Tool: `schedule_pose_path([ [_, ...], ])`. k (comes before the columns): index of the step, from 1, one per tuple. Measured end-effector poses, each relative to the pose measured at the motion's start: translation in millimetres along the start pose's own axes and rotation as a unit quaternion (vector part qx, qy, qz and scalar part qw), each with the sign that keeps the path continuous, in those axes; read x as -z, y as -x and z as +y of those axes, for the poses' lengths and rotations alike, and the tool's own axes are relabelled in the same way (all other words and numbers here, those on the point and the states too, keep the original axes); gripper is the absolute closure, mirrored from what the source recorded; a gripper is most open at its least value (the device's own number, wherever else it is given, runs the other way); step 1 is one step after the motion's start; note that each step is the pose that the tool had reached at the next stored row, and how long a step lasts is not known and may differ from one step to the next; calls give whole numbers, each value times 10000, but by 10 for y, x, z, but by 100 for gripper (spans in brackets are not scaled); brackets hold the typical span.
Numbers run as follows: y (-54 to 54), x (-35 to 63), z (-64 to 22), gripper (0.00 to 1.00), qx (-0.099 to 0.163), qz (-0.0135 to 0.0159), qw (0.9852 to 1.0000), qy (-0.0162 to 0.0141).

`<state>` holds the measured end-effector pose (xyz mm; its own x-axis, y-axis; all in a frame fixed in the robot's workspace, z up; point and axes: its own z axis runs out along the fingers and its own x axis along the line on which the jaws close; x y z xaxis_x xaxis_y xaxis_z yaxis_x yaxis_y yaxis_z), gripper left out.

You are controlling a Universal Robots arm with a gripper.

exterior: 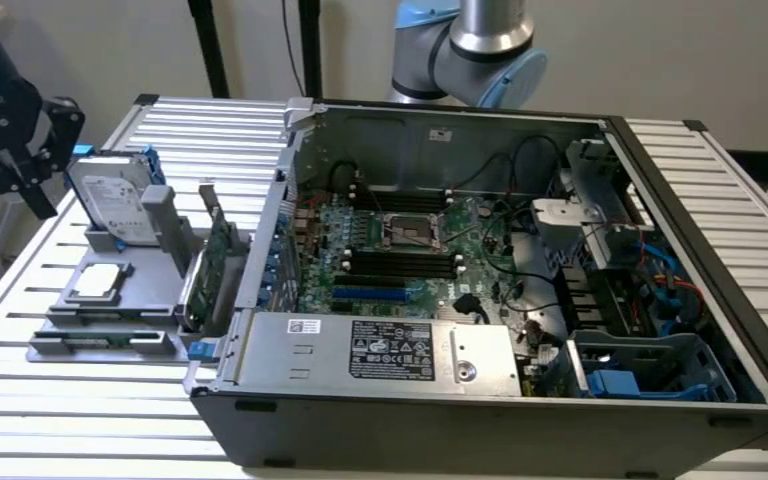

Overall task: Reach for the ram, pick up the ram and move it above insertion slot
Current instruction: 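Pick up the ram and move it above insertion slot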

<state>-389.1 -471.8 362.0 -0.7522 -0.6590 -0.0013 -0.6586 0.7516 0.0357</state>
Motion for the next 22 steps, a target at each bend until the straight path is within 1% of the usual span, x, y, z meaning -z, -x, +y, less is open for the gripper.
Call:
schedule_pose_path([
  [2,0,0,0,89,180,7,9998,0],
  [5,0,0,0,89,452,16,9990,1],
  [8,0,0,-1,89,729,26,9973,1],
  [11,0,0,-1,89,998,36,9950,1],
  [13,0,0,0,89,1176,42,9931,2],
  [17,0,0,0,89,1538,55,9881,2],
  [20,0,0,0,89,1806,65,9835,3],
  [22,0,0,0,89,1988,71,9800,3],
])
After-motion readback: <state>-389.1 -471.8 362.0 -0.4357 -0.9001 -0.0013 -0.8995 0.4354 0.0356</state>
